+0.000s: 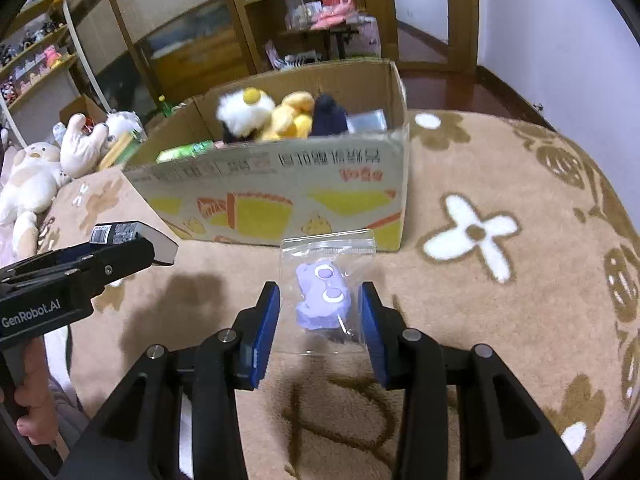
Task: Organize soft objects
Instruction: 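Lift both items over the box and open both tools to drop them inside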
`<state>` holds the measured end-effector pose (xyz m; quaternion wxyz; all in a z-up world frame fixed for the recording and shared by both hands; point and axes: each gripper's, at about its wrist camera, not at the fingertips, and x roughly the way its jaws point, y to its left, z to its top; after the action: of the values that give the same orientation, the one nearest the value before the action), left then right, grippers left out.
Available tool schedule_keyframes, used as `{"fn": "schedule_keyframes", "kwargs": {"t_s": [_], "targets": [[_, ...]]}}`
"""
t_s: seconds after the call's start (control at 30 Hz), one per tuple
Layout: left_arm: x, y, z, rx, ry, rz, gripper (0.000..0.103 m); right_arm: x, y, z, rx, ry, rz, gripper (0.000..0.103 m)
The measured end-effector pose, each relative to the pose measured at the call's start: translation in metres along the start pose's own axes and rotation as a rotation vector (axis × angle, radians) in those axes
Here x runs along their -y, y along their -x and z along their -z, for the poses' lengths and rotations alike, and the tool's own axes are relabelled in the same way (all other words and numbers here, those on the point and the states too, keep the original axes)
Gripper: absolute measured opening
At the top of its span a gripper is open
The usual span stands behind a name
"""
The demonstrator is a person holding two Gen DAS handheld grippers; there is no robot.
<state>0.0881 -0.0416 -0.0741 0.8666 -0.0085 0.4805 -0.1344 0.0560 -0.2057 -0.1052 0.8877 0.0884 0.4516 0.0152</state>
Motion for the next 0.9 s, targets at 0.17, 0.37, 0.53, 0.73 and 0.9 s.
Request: {"fn": "schedule_keyframes", "kwargs": {"t_s": [0.17, 0.37, 0.53, 0.73, 0.9], "targets": [[0.000, 0.026, 0.000, 0.087, -0.001, -0.009, 0.066, 0.004, 0.027, -0.009, 0.065, -0.009, -0.014, 0.043], [0.003, 0.064, -0.010, 0.247, -0.023, -0.009, 0.066, 0.000, 0.057, -0.023, 0.169, -0.027, -0.057, 0.043], [0.009, 0.086, -0.025, 0.387, -0.066, -0.017, 0.066, -0.002, 0.071, -0.041, 0.244, -0.023, -0.085, 0.043], [0.013, 0.088, -0.047, 0.458, -0.093, -0.021, 0.066, 0.001, 0.069, -0.059, 0.280, -0.006, -0.089, 0.043], [0.018, 0.077, -0.064, 0.469, -0.131, -0.022, 0.066, 0.008, 0.066, -0.078, 0.319, 0.004, -0.085, 0.043]]}}
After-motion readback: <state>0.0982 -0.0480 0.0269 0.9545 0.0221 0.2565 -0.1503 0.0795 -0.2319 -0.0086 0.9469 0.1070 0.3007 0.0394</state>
